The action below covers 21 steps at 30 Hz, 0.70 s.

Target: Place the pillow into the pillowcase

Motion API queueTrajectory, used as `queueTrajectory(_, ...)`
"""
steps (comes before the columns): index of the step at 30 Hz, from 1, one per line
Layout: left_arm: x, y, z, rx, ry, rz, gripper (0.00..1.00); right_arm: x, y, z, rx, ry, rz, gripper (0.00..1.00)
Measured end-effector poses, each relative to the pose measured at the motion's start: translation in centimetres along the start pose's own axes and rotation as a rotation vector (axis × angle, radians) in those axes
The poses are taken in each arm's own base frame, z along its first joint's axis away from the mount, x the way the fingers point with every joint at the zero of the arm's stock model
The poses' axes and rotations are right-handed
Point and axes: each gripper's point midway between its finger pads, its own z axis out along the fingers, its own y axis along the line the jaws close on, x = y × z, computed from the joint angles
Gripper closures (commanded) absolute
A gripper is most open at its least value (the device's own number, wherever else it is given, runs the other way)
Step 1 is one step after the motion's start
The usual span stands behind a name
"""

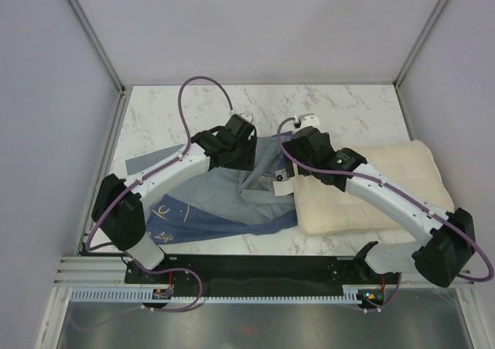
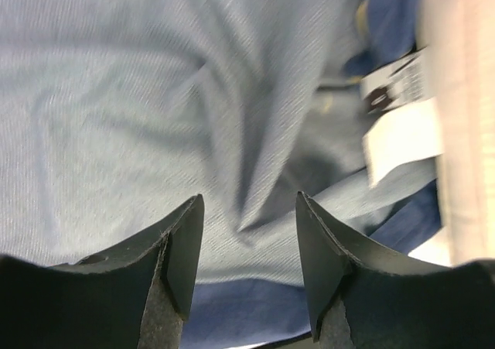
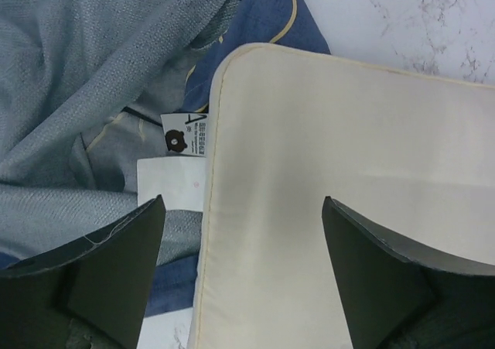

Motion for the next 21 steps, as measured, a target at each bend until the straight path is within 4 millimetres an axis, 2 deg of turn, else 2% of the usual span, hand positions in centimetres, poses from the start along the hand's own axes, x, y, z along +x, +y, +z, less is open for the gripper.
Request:
queueTrajectory(3, -2.6, -2.5, 0.1, 0.03, -0.037, 0.028, 0.41, 0.1, 0.6, 2.4, 0.032, 0.028, -0.025, 0.09)
queueTrajectory(7, -4.2, -5.4, 2.0, 0.053, -0.033, 0.074, 0.41, 2.0, 0.8, 5.7, 0.084, 0.083, -0.043, 0.1)
queueTrajectory(10, -4.3, -6.1, 4.8, 0.035, -0.001, 0.091, 0.41, 3.8, 0.1, 7.0, 0.117, 0.094, -0.017, 0.12)
queueTrajectory(13, -3.3, -6.0, 7.4, 0.007, 0.048, 0.104, 0.41, 4.4, -0.1, 7.9, 0.122, 0.076, 0.012, 0.17)
queueTrajectory(16, -1.7, -5.4, 9.8, -0.031, 0.113, 0.117, 0.48, 4.6, -0.3, 8.5, 0.126, 0.055, 0.032, 0.35)
queueTrajectory(17, -1.3, -5.4, 10.4, -0.037, 0.128, 0.12, 0.57, 4.9, -0.5, 8.6, 0.129, 0.055, 0.038, 0.57)
queueTrajectory(19, -0.8, -5.2, 11.2, -0.049, 0.152, 0.127, 0.73, 5.2, -1.1, 9.0, 0.141, 0.05, 0.051, 0.85)
queueTrajectory(20, -0.5, -5.1, 11.5, -0.052, 0.161, 0.128, 0.92, 5.2, -1.4, 9.0, 0.142, 0.043, 0.063, 1.0)
queueTrajectory(21, -0.3, -5.1, 11.9, -0.053, 0.173, 0.128, 0.98, 5.0, -1.6, 9.0, 0.14, 0.034, 0.075, 1.0)
